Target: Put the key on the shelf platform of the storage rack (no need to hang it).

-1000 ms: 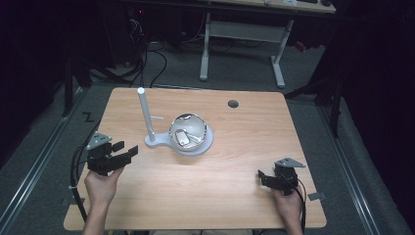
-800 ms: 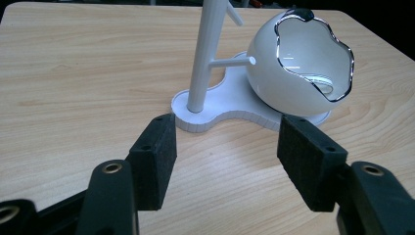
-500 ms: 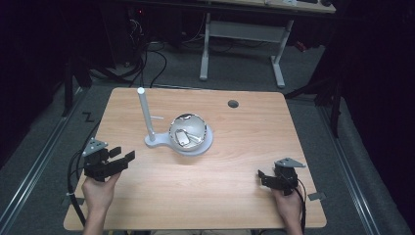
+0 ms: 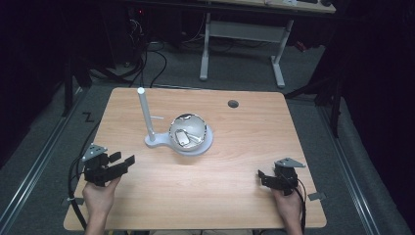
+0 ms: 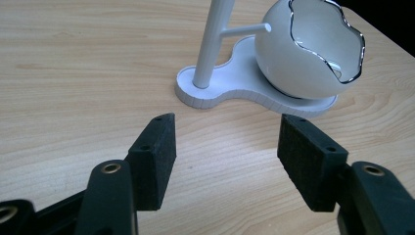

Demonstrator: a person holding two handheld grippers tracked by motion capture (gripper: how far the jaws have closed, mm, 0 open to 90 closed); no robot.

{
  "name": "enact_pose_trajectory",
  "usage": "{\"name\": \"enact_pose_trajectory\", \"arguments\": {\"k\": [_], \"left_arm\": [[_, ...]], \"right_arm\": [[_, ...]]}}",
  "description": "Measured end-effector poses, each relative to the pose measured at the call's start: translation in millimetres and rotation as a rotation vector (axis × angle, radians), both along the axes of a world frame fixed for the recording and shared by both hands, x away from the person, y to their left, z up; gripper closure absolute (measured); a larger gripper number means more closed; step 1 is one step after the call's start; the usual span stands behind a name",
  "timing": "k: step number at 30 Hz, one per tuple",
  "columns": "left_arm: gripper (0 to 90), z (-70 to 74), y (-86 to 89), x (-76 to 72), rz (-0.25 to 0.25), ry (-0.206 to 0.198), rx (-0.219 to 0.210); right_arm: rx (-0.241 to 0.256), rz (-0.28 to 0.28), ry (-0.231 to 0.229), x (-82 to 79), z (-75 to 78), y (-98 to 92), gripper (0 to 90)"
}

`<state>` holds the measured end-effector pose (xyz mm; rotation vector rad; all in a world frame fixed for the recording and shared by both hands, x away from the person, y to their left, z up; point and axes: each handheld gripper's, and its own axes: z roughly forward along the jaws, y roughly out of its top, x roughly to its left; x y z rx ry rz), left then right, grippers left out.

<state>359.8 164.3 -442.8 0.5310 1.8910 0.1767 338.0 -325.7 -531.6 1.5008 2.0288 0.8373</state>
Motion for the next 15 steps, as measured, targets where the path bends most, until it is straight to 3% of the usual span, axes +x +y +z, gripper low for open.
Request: {"name": "enact_pose_trajectory", "arguments": {"k": [3, 10, 12, 15], "left_arm": [[39.9, -3.1, 0.4, -0.5, -0.006, -0.007, 0.014], [39.9, -9.3, -0.5, -1.6, -0.006, 0.007, 0.009], [39.8, -10.3, -1.9, -1.7, 0.008, 0.027, -0.011], [39.7, -13.6, -1.2, -2.7, -0.004, 0.018, 0.000]], "right_arm": [[0.000, 0.000, 0.000, 0.0, 0.0, 0.0, 23.3], [0.000, 0.000, 0.000, 0.0, 0.0, 0.0, 23.3], [0.000, 0.000, 0.000, 0.0, 0.0, 0.0, 23.3], [0.000, 0.000, 0.000, 0.0, 0.0, 0.0, 23.3]]}}
